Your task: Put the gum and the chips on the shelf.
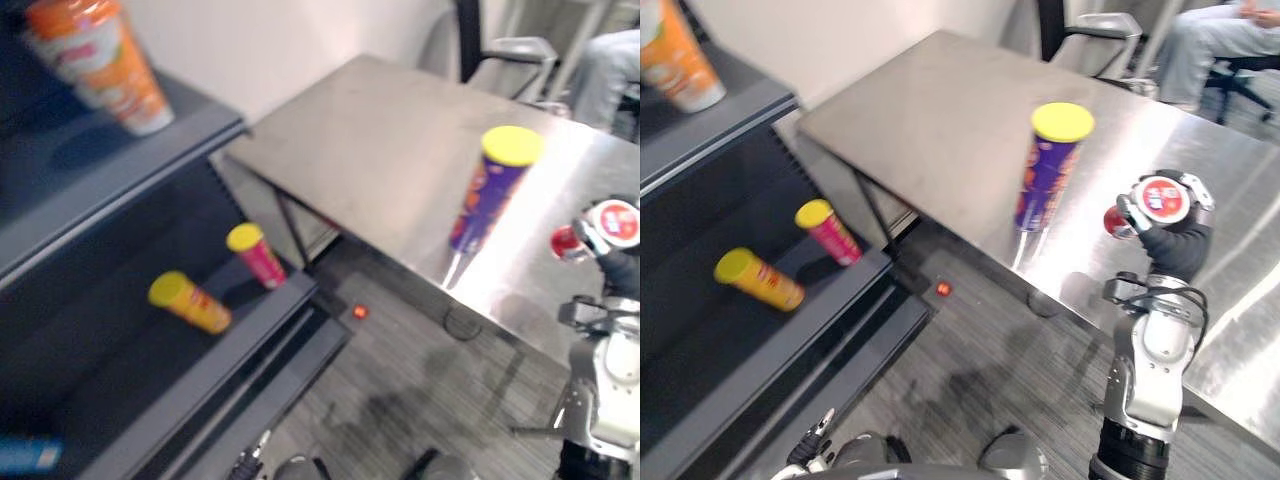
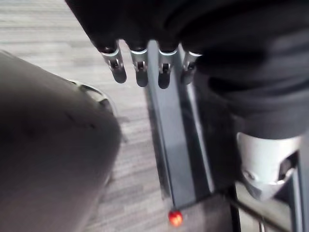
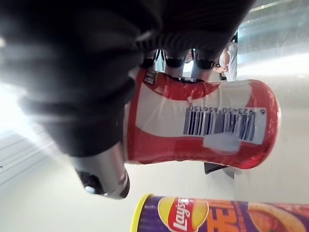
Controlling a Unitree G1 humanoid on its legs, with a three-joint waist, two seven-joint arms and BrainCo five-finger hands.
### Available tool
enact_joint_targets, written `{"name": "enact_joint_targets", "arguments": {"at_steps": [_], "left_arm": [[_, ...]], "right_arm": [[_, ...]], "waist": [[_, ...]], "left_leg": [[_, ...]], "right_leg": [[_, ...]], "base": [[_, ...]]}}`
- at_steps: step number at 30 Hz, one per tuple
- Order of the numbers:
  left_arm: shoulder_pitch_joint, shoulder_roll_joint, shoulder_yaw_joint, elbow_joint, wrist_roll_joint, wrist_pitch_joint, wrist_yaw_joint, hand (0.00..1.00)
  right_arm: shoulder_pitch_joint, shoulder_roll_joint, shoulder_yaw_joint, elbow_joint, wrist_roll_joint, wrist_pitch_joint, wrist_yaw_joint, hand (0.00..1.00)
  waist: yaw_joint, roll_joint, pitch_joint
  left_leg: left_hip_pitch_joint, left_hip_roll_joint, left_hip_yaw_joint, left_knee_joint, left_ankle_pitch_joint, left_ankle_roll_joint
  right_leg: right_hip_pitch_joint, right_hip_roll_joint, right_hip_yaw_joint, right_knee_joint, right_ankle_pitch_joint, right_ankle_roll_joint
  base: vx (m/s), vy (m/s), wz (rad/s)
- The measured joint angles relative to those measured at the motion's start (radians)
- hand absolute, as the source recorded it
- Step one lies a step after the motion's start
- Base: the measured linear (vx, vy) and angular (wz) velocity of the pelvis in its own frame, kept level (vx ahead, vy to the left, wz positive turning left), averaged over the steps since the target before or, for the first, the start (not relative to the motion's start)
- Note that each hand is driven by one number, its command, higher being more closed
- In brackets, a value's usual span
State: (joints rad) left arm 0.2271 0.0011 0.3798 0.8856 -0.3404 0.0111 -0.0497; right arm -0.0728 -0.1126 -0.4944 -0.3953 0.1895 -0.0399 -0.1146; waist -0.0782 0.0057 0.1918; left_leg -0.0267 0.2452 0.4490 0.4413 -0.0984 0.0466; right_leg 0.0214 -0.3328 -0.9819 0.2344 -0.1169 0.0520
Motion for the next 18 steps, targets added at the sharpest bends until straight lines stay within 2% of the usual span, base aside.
{"name": "enact_joint_targets", "arguments": {"at_steps": [1, 2, 4, 5, 9, 11, 14, 18], "left_arm": [[0.001, -0.012, -0.003, 0.015, 0.001, 0.002, 0.0, 0.0], [0.001, -0.011, -0.006, 0.013, 0.002, 0.002, -0.001, 0.0], [0.001, -0.005, -0.011, 0.014, 0.011, 0.002, 0.001, 0.0], [-0.004, -0.002, -0.017, 0.014, 0.046, 0.0, 0.006, 0.0], [-0.004, 0.002, -0.019, 0.028, 0.084, 0.0, 0.009, 0.0], [-0.004, 0.005, -0.009, 0.031, 0.06, 0.0, 0.014, 0.0], [-0.005, 0.005, 0.021, 0.032, 0.027, 0.001, 0.01, 0.0], [-0.005, 0.001, 0.054, 0.037, -0.001, 0.014, 0.002, 0.0]], "right_arm": [[-0.002, 0.005, -0.043, -0.001, -0.015, -0.003, -0.021, 1.0], [-0.002, 0.011, -0.06, 0.001, -0.017, -0.003, -0.032, 1.0], [-0.018, 0.019, -0.066, 0.0, -0.028, -0.004, -0.059, 1.0], [-0.03, 0.019, -0.062, -0.002, -0.036, -0.011, -0.07, 1.0], [-0.047, 0.056, -0.021, 0.0, -0.061, -0.012, -0.095, 1.0], [-0.04, 0.088, 0.015, 0.021, -0.082, -0.011, -0.097, 1.0], [-0.03, 0.092, 0.054, 0.022, -0.105, -0.005, -0.091, 1.0], [-0.017, 0.092, 0.071, 0.022, -0.114, 0.012, -0.061, 1.0]], "waist": [[-0.01, 0.038, -0.016], [-0.017, 0.037, -0.016], [-0.025, 0.031, -0.016], [-0.027, 0.031, -0.016], [-0.02, 0.024, -0.011], [-0.006, 0.005, 0.0], [0.005, -0.019, 0.006], [0.029, -0.021, 0.007]], "left_leg": [[0.044, -0.008, -0.003, -0.128, -0.017, -0.065], [0.047, -0.014, 0.013, -0.166, -0.022, -0.073], [0.047, -0.043, 0.066, -0.259, -0.025, -0.078], [0.051, -0.067, 0.105, -0.299, -0.026, -0.079], [0.095, -0.127, 0.123, -0.371, -0.029, -0.083], [0.124, -0.146, 0.142, -0.376, -0.032, -0.081], [0.141, -0.164, 0.147, -0.408, -0.041, -0.076], [0.156, -0.162, 0.168, -0.421, -0.041, -0.077]], "right_leg": [[-0.002, 0.003, -0.056, 0.022, 0.002, -0.003], [-0.001, -0.002, -0.081, 0.024, 0.008, -0.002], [-0.001, -0.027, -0.141, 0.024, 0.035, -0.006], [0.001, -0.044, -0.164, 0.027, 0.053, 0.006], [-0.001, -0.102, -0.149, 0.064, 0.118, -0.017], [-0.003, -0.123, -0.111, 0.071, 0.171, -0.03], [-0.013, -0.118, -0.072, 0.048, 0.183, -0.025], [-0.015, -0.105, -0.049, 0.039, 0.183, -0.025]], "base": [[-0.15, 0.121, 1.22], [-0.16, 0.209, 1.39], [-0.17, 0.246, 1.01], [-0.12, 0.276, 0.61], [-0.07, 0.273, 0.1], [-0.08, 0.19, -0.25], [-0.05, 0.086, -0.15], [-0.02, -0.012, -0.16]]}}
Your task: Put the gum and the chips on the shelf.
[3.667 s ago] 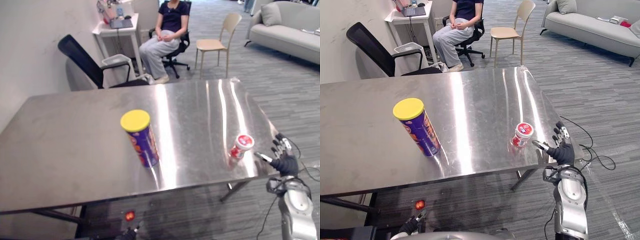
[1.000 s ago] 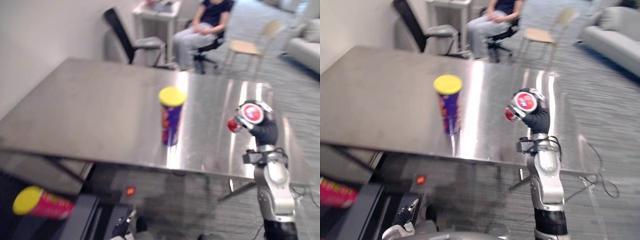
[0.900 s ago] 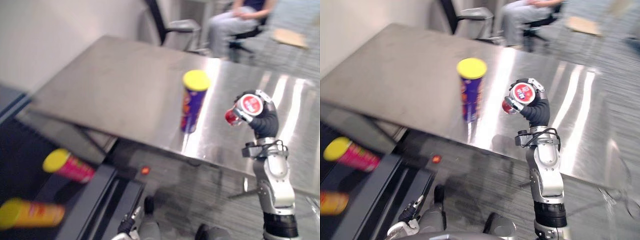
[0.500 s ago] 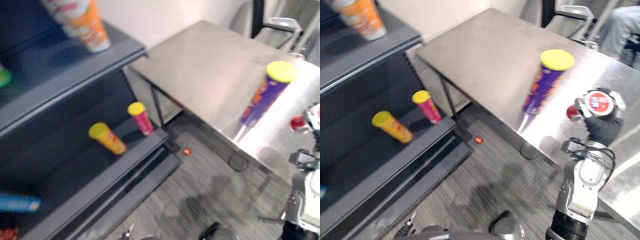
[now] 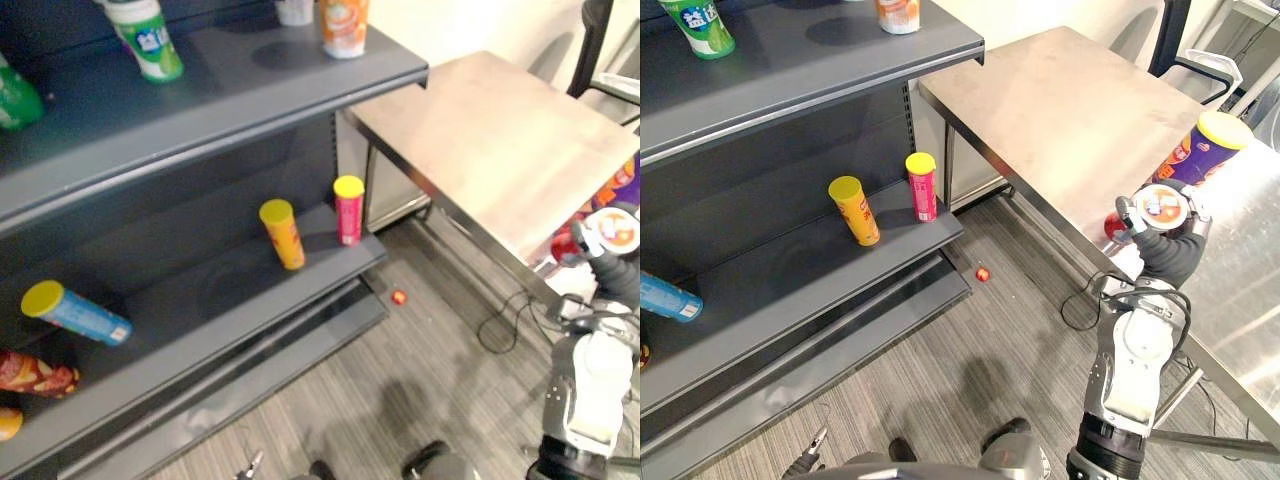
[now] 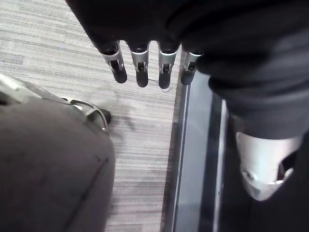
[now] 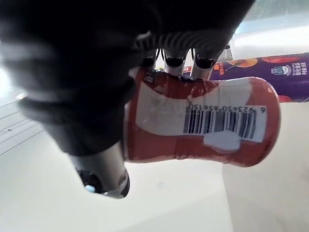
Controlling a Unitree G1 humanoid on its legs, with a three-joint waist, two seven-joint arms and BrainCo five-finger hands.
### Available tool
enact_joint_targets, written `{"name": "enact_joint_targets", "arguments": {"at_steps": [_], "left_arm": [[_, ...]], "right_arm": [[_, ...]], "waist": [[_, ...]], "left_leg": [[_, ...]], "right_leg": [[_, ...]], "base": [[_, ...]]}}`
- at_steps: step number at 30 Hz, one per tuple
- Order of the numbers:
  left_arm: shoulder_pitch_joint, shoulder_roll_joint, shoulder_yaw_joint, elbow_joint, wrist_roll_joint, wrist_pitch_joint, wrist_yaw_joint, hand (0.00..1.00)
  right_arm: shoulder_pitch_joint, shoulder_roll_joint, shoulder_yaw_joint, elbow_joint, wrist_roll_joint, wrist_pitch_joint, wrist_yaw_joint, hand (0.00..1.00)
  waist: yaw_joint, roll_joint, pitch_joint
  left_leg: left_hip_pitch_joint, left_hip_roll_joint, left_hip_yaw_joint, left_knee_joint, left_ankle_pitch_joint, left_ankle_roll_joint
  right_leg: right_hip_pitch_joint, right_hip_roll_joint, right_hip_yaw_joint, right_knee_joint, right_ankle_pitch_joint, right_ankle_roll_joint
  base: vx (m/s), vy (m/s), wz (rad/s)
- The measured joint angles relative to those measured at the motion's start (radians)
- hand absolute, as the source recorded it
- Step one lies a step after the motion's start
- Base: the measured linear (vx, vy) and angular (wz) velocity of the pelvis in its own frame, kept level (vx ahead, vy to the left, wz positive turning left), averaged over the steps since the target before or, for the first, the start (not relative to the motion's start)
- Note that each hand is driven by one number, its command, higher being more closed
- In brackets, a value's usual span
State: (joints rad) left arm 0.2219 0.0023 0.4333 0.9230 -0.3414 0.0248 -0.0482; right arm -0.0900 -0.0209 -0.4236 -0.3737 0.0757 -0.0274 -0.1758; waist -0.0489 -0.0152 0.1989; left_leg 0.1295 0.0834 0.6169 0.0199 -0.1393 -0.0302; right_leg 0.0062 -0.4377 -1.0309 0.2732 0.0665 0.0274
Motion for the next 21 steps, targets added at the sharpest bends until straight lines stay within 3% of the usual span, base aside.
{"name": "enact_joint_targets", "arguments": {"at_steps": [6, 9, 11, 14, 16, 17, 18, 19, 21], "left_arm": [[-0.001, -0.009, 0.005, 0.005, -0.006, 0.001, -0.016, 0.0], [-0.013, 0.002, -0.018, -0.019, -0.008, 0.0, -0.036, 0.0], [-0.025, 0.004, -0.032, -0.041, -0.012, -0.004, -0.041, 0.0], [-0.025, 0.003, -0.047, -0.044, -0.039, -0.018, -0.038, 0.0], [-0.025, 0.008, -0.076, -0.046, -0.045, -0.025, -0.033, 0.0], [-0.024, 0.029, -0.121, -0.043, -0.046, -0.034, -0.015, 0.0], [-0.023, 0.037, -0.137, -0.039, -0.047, -0.037, -0.005, 0.0], [-0.024, 0.045, -0.142, -0.012, -0.046, -0.046, 0.004, 0.0], [-0.023, 0.065, -0.139, 0.025, -0.034, -0.048, 0.007, 0.0]], "right_arm": [[0.017, 0.0, 0.025, 0.003, 0.001, 0.001, 0.034, 1.0], [0.017, -0.007, 0.092, 0.048, 0.001, 0.001, 0.052, 1.0], [0.016, -0.021, 0.171, 0.083, 0.002, 0.001, 0.097, 1.0], [0.015, -0.024, 0.268, 0.088, 0.002, -0.006, 0.149, 1.0], [0.022, -0.034, 0.324, 0.089, 0.004, -0.016, 0.184, 1.0], [0.049, -0.049, 0.348, 0.099, 0.006, -0.037, 0.209, 1.0], [0.064, -0.051, 0.355, 0.1, 0.011, -0.039, 0.216, 1.0], [0.1, -0.05, 0.362, 0.1, 0.015, -0.042, 0.234, 1.0], [0.143, -0.05, 0.375, 0.097, 0.02, -0.045, 0.252, 1.0]], "waist": [[0.0, 0.004, -0.002], [0.001, -0.008, 0.002], [0.032, -0.009, 0.007], [0.062, -0.01, 0.011], [0.065, -0.012, 0.023], [0.051, 0.001, 0.031], [0.047, 0.005, 0.034], [0.032, -0.001, 0.033], [0.021, -0.023, 0.033]], "left_leg": [[-0.005, 0.007, -0.013, -0.028, 0.024, -0.014], [-0.07, 0.034, -0.058, 0.078, 0.003, -0.002], [-0.113, 0.063, -0.079, 0.181, -0.036, 0.004], [-0.11, 0.067, -0.086, 0.194, -0.06, 0.007], [-0.108, 0.041, -0.136, 0.187, -0.076, 0.02], [-0.105, 0.033, -0.204, 0.183, -0.075, 0.031], [-0.104, 0.035, -0.231, 0.172, -0.072, 0.036], [-0.096, 0.022, -0.284, 0.14, -0.054, 0.046], [-0.059, -0.019, -0.35, 0.096, -0.028, 0.049]], "right_leg": [[0.006, 0.032, -0.006, -0.035, 0.0, 0.0], [0.037, 0.035, -0.054, -0.06, 0.001, 0.0], [0.056, 0.042, -0.069, -0.069, 0.012, 0.012], [0.07, 0.041, -0.035, -0.061, 0.035, 0.006], [0.032, -0.003, 0.162, 0.048, 0.049, -0.016], [-0.081, 0.014, 0.523, 0.179, -0.018, -0.031], [-0.101, 0.073, 0.67, 0.184, -0.083, 0.004], [-0.117, 0.168, 0.866, 0.173, -0.15, 0.028], [-0.108, 0.22, 0.956, 0.139, -0.159, 0.035]], "base": [[0.0, -0.045, 0.01], [0.04, -0.042, 0.48], [0.01, 0.018, 0.48], [-0.03, 0.113, 0.2], [-0.05, 0.19, 0.57], [0.02, 0.128, 0.9], [0.05, 0.063, 1.35], [0.07, -0.024, 1.49], [0.08, -0.02, 1.41]]}}
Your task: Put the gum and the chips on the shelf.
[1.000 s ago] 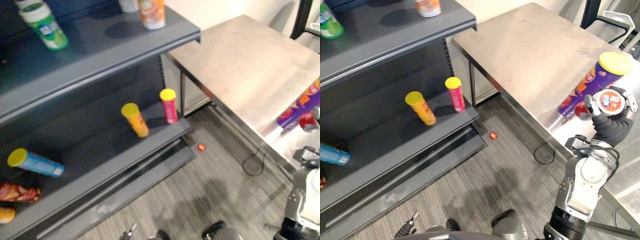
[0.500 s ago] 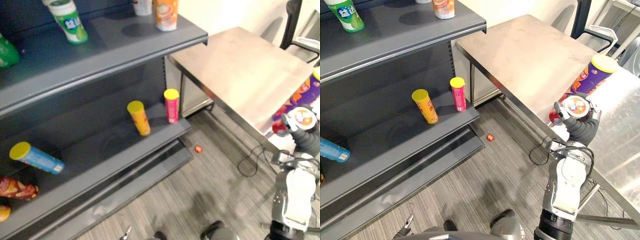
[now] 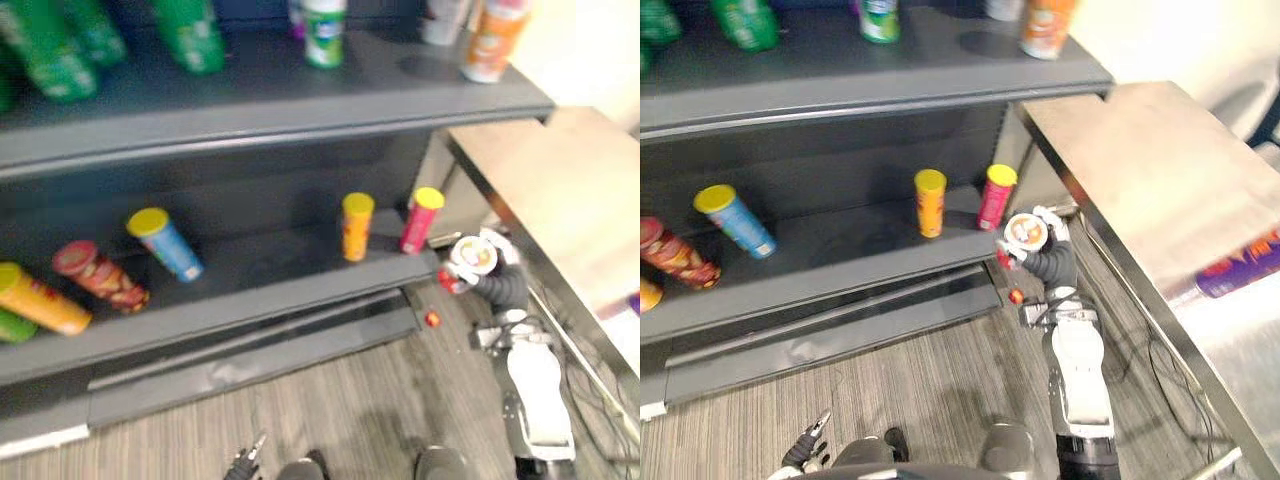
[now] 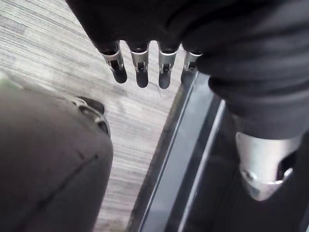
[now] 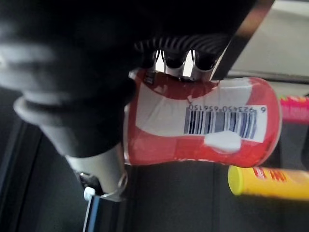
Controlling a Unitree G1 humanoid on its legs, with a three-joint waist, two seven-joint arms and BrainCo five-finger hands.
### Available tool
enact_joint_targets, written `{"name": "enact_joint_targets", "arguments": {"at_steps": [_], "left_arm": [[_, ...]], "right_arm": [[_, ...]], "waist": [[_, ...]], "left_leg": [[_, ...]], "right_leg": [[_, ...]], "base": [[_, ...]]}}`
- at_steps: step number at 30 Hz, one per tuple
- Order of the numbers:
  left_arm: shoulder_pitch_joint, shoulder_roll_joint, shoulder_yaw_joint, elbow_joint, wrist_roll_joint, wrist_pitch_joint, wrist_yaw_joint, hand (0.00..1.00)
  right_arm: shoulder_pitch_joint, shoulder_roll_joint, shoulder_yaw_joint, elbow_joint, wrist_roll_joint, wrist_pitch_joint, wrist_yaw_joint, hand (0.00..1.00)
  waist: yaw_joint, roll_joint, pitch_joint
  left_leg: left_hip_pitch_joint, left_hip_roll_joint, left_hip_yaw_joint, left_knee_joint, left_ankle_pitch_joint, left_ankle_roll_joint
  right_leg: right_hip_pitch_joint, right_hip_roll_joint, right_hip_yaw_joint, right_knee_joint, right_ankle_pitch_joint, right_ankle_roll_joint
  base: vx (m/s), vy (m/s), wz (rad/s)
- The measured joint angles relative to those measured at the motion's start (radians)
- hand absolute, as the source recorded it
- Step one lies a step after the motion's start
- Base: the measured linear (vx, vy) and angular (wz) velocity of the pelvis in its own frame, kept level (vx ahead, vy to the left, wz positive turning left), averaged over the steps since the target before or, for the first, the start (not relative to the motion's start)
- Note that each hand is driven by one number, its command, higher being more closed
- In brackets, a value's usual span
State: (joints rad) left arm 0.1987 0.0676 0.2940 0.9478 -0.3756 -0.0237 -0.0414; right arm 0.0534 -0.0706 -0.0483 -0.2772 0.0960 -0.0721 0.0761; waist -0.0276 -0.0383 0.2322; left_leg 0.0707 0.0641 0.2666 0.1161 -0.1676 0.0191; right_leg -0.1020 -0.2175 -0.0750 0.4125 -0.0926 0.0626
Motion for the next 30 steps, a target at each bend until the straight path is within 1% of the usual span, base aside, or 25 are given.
{"name": "enact_joint_targets", "arguments": {"at_steps": [1, 2, 3, 4, 6, 7, 8, 12, 14, 15, 17, 18, 21, 23, 24, 26, 28, 30], "left_arm": [[0.006, 0.008, 0.0, 0.017, 0.007, 0.002, 0.002, 0.0], [0.017, 0.01, 0.0, 0.029, 0.007, 0.0, 0.004, 0.0], [0.022, 0.012, 0.0, 0.031, 0.008, 0.0, 0.005, 0.0], [0.026, 0.012, 0.008, 0.039, 0.006, -0.001, 0.008, 0.0], [0.031, 0.003, 0.026, 0.039, 0.006, -0.002, 0.015, 0.0], [0.038, -0.009, 0.042, 0.041, 0.007, -0.002, 0.025, 0.0], [0.033, -0.009, 0.041, 0.04, 0.009, -0.002, 0.024, 0.0], [0.029, -0.008, 0.043, 0.039, 0.041, 0.0, 0.019, 0.0], [0.029, -0.005, 0.036, 0.041, 0.054, 0.003, 0.016, 0.0], [0.029, -0.005, 0.034, 0.042, 0.079, 0.003, 0.017, 0.0], [0.029, -0.003, 0.028, 0.049, 0.089, 0.003, 0.019, 0.0], [0.03, -0.003, 0.026, 0.049, 0.107, 0.004, 0.021, 0.0], [0.033, -0.002, 0.022, 0.05, 0.127, 0.004, 0.026, 0.0], [0.04, 0.004, 0.014, 0.05, 0.156, 0.004, 0.028, 0.0], [0.04, 0.006, 0.013, 0.05, 0.161, 0.004, 0.029, 0.0], [0.041, 0.007, 0.002, 0.052, 0.163, 0.004, 0.035, 0.0], [0.04, 0.007, -0.009, 0.052, 0.166, 0.004, 0.036, 0.0], [0.038, 0.008, -0.016, 0.052, 0.194, 0.004, 0.037, 0.0]], "right_arm": [[0.016, 0.0, 0.021, 0.0, 0.002, 0.0, 0.004, 1.0], [0.027, 0.001, 0.041, 0.0, 0.003, -0.002, 0.023, 1.0], [0.031, 0.001, 0.052, 0.0, 0.003, -0.003, 0.029, 1.0], [0.034, -0.001, 0.064, 0.0, 0.008, -0.003, 0.044, 1.0], [0.016, 0.001, 0.072, 0.0, 0.024, -0.004, 0.044, 1.0], [0.024, 0.001, 0.066, -0.001, 0.027, -0.006, 0.042, 1.0], [0.039, 0.001, 0.055, -0.003, 0.04, -0.008, 0.042, 1.0], [0.064, 0.003, 0.055, -0.003, 0.041, -0.01, 0.043, 1.0], [0.091, 0.011, 0.048, -0.004, 0.041, -0.015, 0.041, 1.0], [0.116, 0.017, 0.042, -0.004, 0.04, -0.022, 0.037, 1.0], [0.136, 0.023, 0.033, -0.004, 0.04, -0.023, 0.036, 1.0], [0.14, 0.031, 0.025, -0.004, 0.038, -0.023, 0.036, 1.0], [0.139, 0.039, 0.022, -0.004, 0.038, -0.025, 0.036, 1.0], [0.14, 0.038, 0.013, -0.004, 0.037, -0.025, 0.034, 1.0], [0.139, 0.038, 0.01, -0.006, 0.037, -0.025, 0.032, 1.0], [0.138, 0.038, -0.015, -0.015, 0.037, -0.025, 0.021, 1.0], [0.135, 0.038, -0.039, -0.025, 0.036, -0.025, 0.011, 1.0], [0.114, 0.035, -0.091, -0.034, 0.036, -0.025, -0.003, 1.0]], "waist": [[0.001, -0.009, 0.0], [0.001, -0.016, -0.004], [0.001, -0.022, -0.008], [0.001, -0.03, -0.016], [0.009, -0.02, -0.016], [0.001, -0.015, -0.018], [0.001, -0.015, -0.02], [0.001, -0.011, -0.03], [-0.005, -0.013, -0.042], [-0.005, -0.011, -0.054], [-0.004, -0.005, -0.07], [-0.003, -0.002, -0.076], [-0.003, -0.005, -0.09], [-0.005, -0.009, -0.117], [-0.006, -0.009, -0.12], [-0.024, -0.003, -0.127], [-0.023, 0.002, -0.131], [-0.026, 0.005, -0.135]], "left_leg": [[0.016, -0.019, -0.035, -0.006, 0.001, 0.0], [0.017, -0.03, -0.067, -0.003, -0.002, -0.004], [0.015, -0.036, -0.087, 0.001, -0.004, -0.008], [0.002, -0.039, -0.118, 0.016, -0.012, -0.021], [-0.016, -0.02, -0.145, 0.028, -0.015, -0.033], [-0.016, 0.005, -0.206, -0.002, -0.001, -0.063], [-0.016, 0.007, -0.227, -0.022, 0.007, -0.071], [-0.012, 0.006, -0.261, -0.099, 0.059, -0.081], [-0.015, -0.003, -0.276, -0.118, 0.078, -0.085], [-0.015, -0.001, -0.247, -0.131, 0.084, -0.088], [-0.012, 0.015, -0.186, -0.151, 0.084, -0.094], [-0.009, 0.018, -0.162, -0.156, 0.094, -0.089], [0.022, 0.012, -0.131, -0.189, 0.109, -0.089], [0.022, 0.009, -0.109, -0.204, 0.112, -0.09], [0.023, 0.008, -0.107, -0.205, 0.112, -0.09], [0.035, 0.008, -0.102, -0.206, 0.112, -0.09], [0.043, 0.008, -0.082, -0.206, 0.112, -0.09], [0.057, 0.007, -0.064, -0.208, 0.112, -0.091]], "right_leg": [[0.002, 0.021, 0.014, -0.035, 0.0, 0.0], [0.002, 0.042, 0.029, -0.09, 0.01, 0.009], [0.003, 0.048, 0.033, -0.124, 0.03, 0.018], [0.013, 0.048, 0.028, -0.156, 0.042, 0.033], [0.039, 0.064, 0.007, -0.211, 0.043, 0.033], [0.099, 0.087, -0.067, -0.282, 0.041, 0.031], [0.11, 0.09, -0.092, -0.296, 0.04, 0.03], [0.114, 0.089, -0.138, -0.322, 0.038, 0.027], [0.144, 0.081, -0.177, -0.367, 0.039, 0.028], [0.158, 0.076, -0.198, -0.382, 0.039, 0.028], [0.16, 0.074, -0.206, -0.382, 0.039, 0.028], [0.16, 0.071, -0.205, -0.382, 0.04, 0.029], [0.157, 0.07, -0.18, -0.383, 0.041, 0.032], [0.142, 0.071, -0.158, -0.396, 0.046, 0.039], [0.141, 0.071, -0.155, -0.398, 0.047, 0.04], [0.143, 0.071, -0.151, -0.397, 0.048, 0.041], [0.145, 0.071, -0.139, -0.397, 0.05, 0.043], [0.149, 0.071, -0.127, -0.397, 0.052, 0.044]], "base": [[0.1, -0.072, 1.06], [0.1, -0.085, 0.99], [0.1, -0.105, 0.96], [0.1, -0.093, 0.7], [0.22, -0.204, 0.7], [0.24, -0.278, 0.84], [0.13, -0.218, 0.82], [0.04, -0.059, 0.37], [0.02, -0.013, 0.47], [0.01, -0.005, 0.5], [-0.01, 0.005, 0.24], [0.0, 0.0, 0.0], [0.02, 0.022, -0.22], [0.03, 0.012, -0.3], [0.05, 0.001, -0.21], [0.07, -0.002, -0.07], [0.04, 0.003, -0.17], [0.0, -0.005, -0.22]]}}
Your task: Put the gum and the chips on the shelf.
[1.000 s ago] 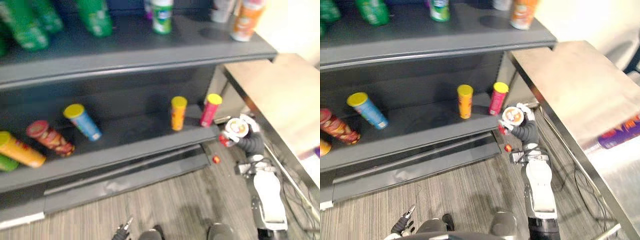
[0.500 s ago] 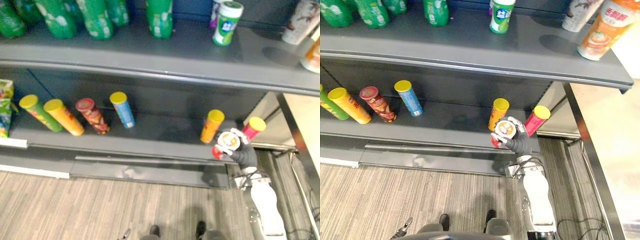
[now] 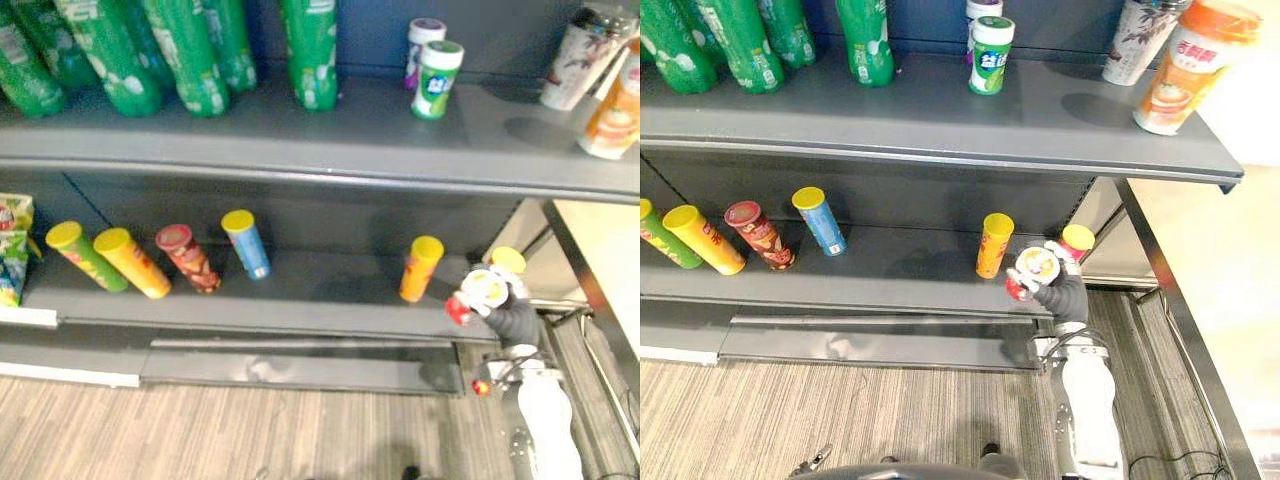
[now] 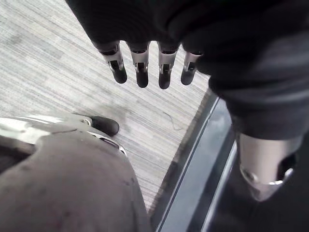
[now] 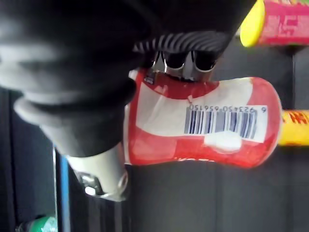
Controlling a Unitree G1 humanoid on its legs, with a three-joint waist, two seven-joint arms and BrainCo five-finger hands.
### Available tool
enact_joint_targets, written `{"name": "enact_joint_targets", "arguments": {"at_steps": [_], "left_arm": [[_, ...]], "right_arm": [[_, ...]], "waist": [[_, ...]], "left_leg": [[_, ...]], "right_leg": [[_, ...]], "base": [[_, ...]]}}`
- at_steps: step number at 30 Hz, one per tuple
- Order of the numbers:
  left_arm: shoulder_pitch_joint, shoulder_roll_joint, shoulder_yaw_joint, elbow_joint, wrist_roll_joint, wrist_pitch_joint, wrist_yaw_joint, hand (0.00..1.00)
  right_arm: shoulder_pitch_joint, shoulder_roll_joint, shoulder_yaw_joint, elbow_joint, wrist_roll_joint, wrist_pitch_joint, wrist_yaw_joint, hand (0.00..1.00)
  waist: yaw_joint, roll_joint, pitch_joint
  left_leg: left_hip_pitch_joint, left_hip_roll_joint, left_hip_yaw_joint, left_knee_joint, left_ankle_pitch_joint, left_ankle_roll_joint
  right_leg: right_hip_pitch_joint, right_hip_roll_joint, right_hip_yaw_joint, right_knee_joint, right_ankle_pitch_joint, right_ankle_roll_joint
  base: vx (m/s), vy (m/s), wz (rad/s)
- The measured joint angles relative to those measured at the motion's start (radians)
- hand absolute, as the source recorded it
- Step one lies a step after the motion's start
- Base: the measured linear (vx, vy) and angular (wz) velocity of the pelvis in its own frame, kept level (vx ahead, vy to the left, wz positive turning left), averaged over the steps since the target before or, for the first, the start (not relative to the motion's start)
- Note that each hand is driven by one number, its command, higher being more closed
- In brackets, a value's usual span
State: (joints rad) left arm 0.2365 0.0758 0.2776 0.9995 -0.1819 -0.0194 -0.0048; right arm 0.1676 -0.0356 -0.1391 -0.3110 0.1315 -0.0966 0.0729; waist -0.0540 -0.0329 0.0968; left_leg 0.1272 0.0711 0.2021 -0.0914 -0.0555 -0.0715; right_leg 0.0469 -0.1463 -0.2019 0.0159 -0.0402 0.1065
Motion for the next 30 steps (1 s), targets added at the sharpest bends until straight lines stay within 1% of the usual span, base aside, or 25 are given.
{"name": "enact_joint_targets", "arguments": {"at_steps": [4, 5, 8, 9, 10, 12, 14, 18, 21, 27, 30], "left_arm": [[-0.001, 0.005, -0.015, 0.0, 0.014, 0.0, 0.0, 0.0], [-0.004, 0.007, -0.017, 0.0, 0.035, 0.0, 0.0, 0.0], [-0.005, 0.007, -0.017, 0.002, 0.046, 0.001, 0.0, 0.0], [-0.005, 0.009, -0.017, 0.009, 0.047, 0.001, 0.0, 0.0], [-0.005, 0.009, -0.017, 0.011, 0.047, 0.001, 0.0, 0.0], [-0.007, 0.009, -0.017, 0.031, 0.047, 0.006, 0.0, 0.0], [-0.007, 0.008, -0.017, 0.037, 0.049, 0.012, 0.0, 0.0], [-0.006, 0.009, -0.017, 0.037, 0.05, 0.022, -0.001, 0.0], [-0.005, 0.01, -0.017, 0.037, 0.051, 0.023, -0.002, 0.0], [-0.006, 0.021, -0.039, 0.036, 0.073, 0.024, -0.003, 0.0], [-0.005, 0.039, -0.072, 0.038, 0.077, 0.031, -0.003, 0.0]], "right_arm": [[-0.068, -0.034, -0.093, -0.003, 0.0, 0.002, -0.031, 1.0], [-0.082, -0.045, -0.122, -0.016, 0.0, 0.004, -0.042, 1.0], [-0.11, -0.046, -0.158, -0.04, 0.001, 0.012, -0.045, 1.0], [-0.13, -0.057, -0.167, -0.047, 0.005, 0.027, -0.047, 1.0], [-0.135, -0.063, -0.167, -0.047, 0.005, 0.03, -0.047, 1.0], [-0.165, -0.114, -0.168, -0.062, 0.007, 0.042, -0.046, 1.0], [-0.173, -0.145, -0.172, -0.084, 0.018, 0.044, -0.047, 1.0], [-0.189, -0.187, -0.204, -0.117, 0.039, 0.054, -0.047, 1.0], [-0.21, -0.22, -0.213, -0.118, 0.046, 0.07, -0.047, 1.0], [-0.285, -0.282, -0.211, -0.122, 0.087, 0.071, -0.048, 1.0], [-0.327, -0.318, -0.194, -0.121, 0.113, 0.071, -0.05, 1.0]], "waist": [[-0.001, 0.001, -0.003], [-0.003, 0.001, -0.003], [-0.005, 0.001, -0.004], [-0.016, 0.0, -0.007], [-0.017, 0.0, -0.008], [-0.024, 0.007, -0.014], [-0.025, 0.011, -0.017], [-0.027, 0.012, -0.02], [-0.027, 0.01, -0.025], [-0.027, 0.003, -0.03], [-0.027, -0.008, -0.038]], "left_leg": [[0.016, -0.001, 0.034, -0.001, 0.0, 0.0], [0.015, -0.002, 0.035, -0.002, 0.0, 0.0], [0.016, -0.007, 0.041, -0.007, 0.002, 0.003], [0.017, -0.008, 0.05, -0.008, 0.004, 0.006], [0.017, -0.008, 0.054, -0.009, 0.004, 0.006], [0.024, -0.006, 0.067, -0.009, 0.006, 0.007], [0.03, -0.003, 0.075, -0.01, 0.008, 0.007], [0.034, 0.003, 0.09, -0.01, 0.012, 0.006], [0.034, 0.007, 0.092, -0.011, 0.015, 0.003], [0.035, 0.011, 0.094, -0.011, 0.022, 0.0], [0.035, 0.012, 0.093, -0.011, 0.024, -0.001]], "right_leg": [[-0.003, 0.003, 0.037, -0.002, 0.019, 0.0], [-0.004, 0.003, 0.041, -0.008, 0.027, 0.002], [-0.004, 0.0, 0.05, -0.015, 0.035, 0.007], [-0.004, 0.0, 0.057, -0.015, 0.036, 0.009], [-0.005, 0.0, 0.059, -0.015, 0.036, 0.009], [-0.007, 0.004, 0.079, -0.016, 0.042, 0.009], [-0.007, 0.007, 0.087, -0.015, 0.044, 0.008], [-0.01, 0.014, 0.097, -0.016, 0.049, 0.004], [-0.01, 0.019, 0.096, -0.016, 0.05, 0.004], [-0.01, 0.024, 0.096, -0.016, 0.052, 0.001], [-0.009, 0.025, 0.095, -0.017, 0.053, 0.0]], "base": [[-0.05, -0.006, -0.27], [-0.08, -0.009, -0.09], [-0.12, -0.018, -0.13], [-0.1, -0.02, -0.08], [-0.13, -0.031, -0.16], [-0.09, -0.029, -0.2], [-0.06, -0.029, -0.15], [-0.06, -0.034, -0.1], [-0.02, -0.02, 0.0], [-0.01, -0.012, 0.0], [0.0, 0.0, 0.0]]}}
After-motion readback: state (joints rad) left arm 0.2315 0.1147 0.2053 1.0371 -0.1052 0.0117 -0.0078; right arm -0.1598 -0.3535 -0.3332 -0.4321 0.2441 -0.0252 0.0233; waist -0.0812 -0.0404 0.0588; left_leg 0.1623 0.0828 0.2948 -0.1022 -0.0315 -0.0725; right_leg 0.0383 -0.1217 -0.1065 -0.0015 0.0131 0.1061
